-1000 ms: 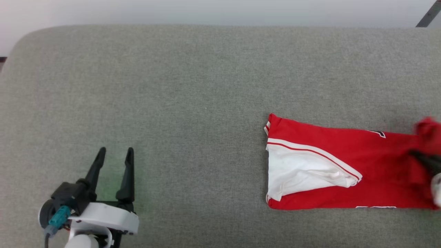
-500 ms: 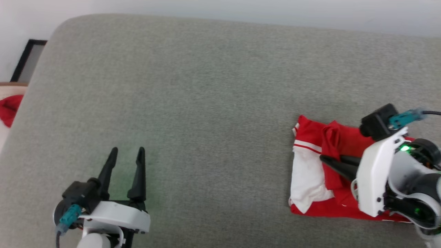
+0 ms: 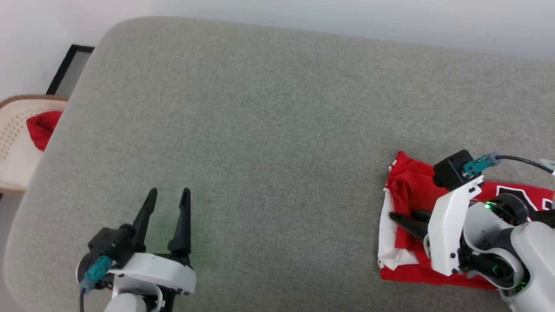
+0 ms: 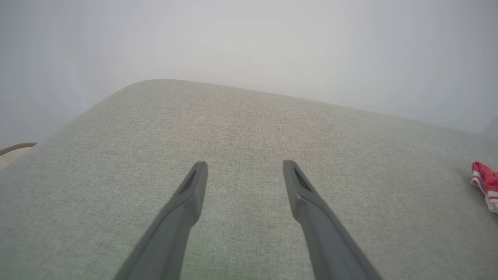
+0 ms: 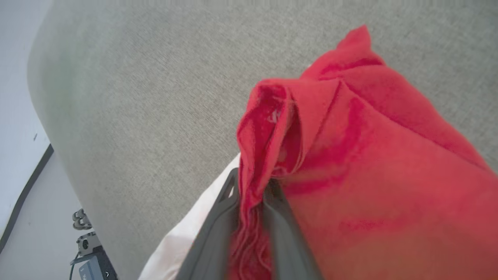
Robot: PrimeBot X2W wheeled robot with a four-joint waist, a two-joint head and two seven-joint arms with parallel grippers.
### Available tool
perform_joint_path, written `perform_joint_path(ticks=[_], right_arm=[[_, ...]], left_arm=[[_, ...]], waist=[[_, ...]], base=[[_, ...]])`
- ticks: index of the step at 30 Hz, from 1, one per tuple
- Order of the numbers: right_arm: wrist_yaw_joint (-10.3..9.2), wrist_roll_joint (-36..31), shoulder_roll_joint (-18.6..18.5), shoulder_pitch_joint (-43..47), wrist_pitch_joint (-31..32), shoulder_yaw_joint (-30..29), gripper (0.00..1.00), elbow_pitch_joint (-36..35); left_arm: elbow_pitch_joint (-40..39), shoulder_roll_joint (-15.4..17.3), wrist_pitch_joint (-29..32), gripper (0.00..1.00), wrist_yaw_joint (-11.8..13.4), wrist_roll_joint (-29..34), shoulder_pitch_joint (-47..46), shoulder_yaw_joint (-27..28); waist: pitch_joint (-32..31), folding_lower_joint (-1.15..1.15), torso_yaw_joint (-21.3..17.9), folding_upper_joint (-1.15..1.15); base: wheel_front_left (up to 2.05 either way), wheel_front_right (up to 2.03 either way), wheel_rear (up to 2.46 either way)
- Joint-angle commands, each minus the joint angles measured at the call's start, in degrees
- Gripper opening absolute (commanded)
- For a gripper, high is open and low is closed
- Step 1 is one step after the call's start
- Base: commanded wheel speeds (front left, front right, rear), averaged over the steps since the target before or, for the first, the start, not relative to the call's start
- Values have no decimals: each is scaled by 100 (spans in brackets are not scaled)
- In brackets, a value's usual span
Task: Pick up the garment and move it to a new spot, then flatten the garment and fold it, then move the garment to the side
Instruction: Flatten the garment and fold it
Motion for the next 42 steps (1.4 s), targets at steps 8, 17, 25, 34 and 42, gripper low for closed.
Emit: perform_joint_path(ticks=[8, 17, 25, 34, 42], right_arm=[[-1, 373, -124, -45, -680, 93, 100, 73], [-1, 428, -461, 255, -2237, 37, 100, 554], [-1, 113, -358, 538, -3933, -85, 100, 1617], [-1, -374, 5, 928, -5293, -489, 100, 2230], [-1, -764, 127, 1419, -5562, -1101, 100, 1945]], left_arm=[[248, 121, -1, 100, -16, -185, 168, -80], [649, 299, -1, 100, -16, -370, 275, -268], [868, 401, -1, 100, -16, -455, 421, -282], [505, 407, -1, 100, -16, -392, 999, -55], [-62, 383, -1, 100, -16, -195, 1562, 124]], waist=[[-472, 0, -434, 0], [-841, 0, -869, 0], [-1224, 0, -1124, 0], [-1730, 0, -1297, 0], [-1985, 0, -1283, 0]], base=[[0, 0, 0], [0, 0, 0], [0, 0, 0], [0, 0, 0], [0, 0, 0]])
